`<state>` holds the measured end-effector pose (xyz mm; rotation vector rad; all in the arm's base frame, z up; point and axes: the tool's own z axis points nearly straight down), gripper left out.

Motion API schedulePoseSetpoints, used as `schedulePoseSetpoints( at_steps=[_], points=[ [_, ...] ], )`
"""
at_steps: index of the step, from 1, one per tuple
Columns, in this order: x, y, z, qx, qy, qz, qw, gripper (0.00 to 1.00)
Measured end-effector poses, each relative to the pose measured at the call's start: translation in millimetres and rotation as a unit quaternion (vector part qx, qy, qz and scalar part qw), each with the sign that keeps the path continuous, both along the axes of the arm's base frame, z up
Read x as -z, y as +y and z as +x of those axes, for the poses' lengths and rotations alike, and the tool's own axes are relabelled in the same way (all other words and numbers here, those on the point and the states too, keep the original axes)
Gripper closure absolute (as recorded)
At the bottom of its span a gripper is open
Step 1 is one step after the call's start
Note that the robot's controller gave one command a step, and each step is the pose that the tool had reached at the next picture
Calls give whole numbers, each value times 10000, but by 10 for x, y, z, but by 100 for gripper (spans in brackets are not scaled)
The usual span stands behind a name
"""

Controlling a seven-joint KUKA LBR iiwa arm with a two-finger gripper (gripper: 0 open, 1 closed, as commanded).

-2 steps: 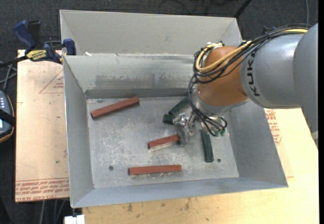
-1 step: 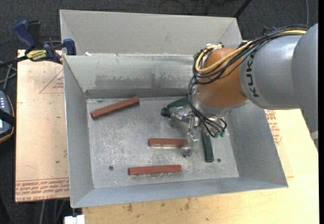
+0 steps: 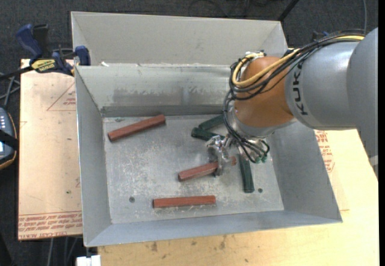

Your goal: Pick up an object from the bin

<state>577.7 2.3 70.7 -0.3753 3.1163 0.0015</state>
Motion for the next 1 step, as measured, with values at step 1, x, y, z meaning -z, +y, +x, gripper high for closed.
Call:
schedulePoseSetpoints(
  at_steps=[1],
  points=[
    [0,0,0,0,0,0,10000,100]
  ],
)
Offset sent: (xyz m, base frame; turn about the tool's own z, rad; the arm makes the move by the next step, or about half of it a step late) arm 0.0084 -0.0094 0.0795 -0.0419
